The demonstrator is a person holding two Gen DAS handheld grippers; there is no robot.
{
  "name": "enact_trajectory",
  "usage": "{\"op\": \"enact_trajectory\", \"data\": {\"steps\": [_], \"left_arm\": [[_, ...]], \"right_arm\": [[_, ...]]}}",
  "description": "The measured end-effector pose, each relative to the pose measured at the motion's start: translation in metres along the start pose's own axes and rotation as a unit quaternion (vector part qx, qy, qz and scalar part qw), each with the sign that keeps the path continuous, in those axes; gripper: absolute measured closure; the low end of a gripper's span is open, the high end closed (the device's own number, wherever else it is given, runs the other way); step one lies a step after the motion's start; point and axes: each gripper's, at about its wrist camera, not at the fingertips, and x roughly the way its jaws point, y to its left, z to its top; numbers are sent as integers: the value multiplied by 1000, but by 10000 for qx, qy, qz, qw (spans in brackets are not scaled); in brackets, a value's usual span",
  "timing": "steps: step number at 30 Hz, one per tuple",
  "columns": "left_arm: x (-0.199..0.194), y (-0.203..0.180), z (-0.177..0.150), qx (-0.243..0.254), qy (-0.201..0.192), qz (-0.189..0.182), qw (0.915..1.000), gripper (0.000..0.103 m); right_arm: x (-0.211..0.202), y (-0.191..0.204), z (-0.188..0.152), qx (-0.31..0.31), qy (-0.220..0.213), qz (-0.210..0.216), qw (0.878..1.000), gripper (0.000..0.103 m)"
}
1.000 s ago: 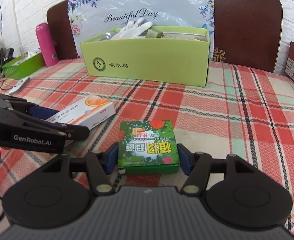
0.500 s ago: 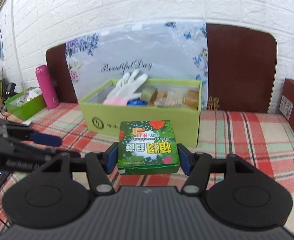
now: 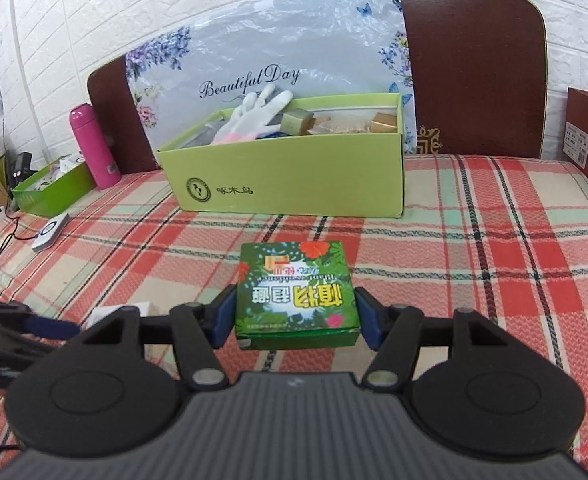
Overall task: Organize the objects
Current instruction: 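Grasp the white-orange medicine box with the left gripper while the right holds the green box, then carry medicine box and green square box into the green box and release both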
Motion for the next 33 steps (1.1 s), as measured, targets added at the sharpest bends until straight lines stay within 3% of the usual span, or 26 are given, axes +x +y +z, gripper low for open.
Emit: {"op": "enact_trajectory", "data": {"steps": [1,3,6,8,11,16,19,20,27,33], "left_arm": [[9,-5,2,76,61,-32,9999,27],[19,-12,5,440,-205,-64,9988,31],[17,-10,13,617,10,-147,9980,31],[7,-9,10,804,-2,35,9968,31],[-7,-7,0,1042,-216,451,9933,25],[2,-1,-9,1095,-54,463,9929,21],[2,6,-9,968,-117,303,9948,22],[2,10,-9,911,-117,161,9956,29],[-10,15,-2,780,-224,-306,9962,31],[-47,9,46,922,-989,-522,9894,31]], "right_arm": [[-2,0,-1,11,6,-10,10000,42],[-7,-3,-3,24,15,-43,10000,42],[-11,-5,-6,-9,71,-99,9999,42],[-11,-6,-9,-43,96,-134,9999,42],[-3,-4,-14,-69,215,-132,9997,42],[13,4,-26,-238,369,-286,9986,42],[18,6,-31,-341,443,-331,9979,40],[20,8,-32,-427,442,-370,9974,40],[20,15,-30,-619,450,-481,9959,43],[2,19,7,-528,0,-195,9984,43]]}}
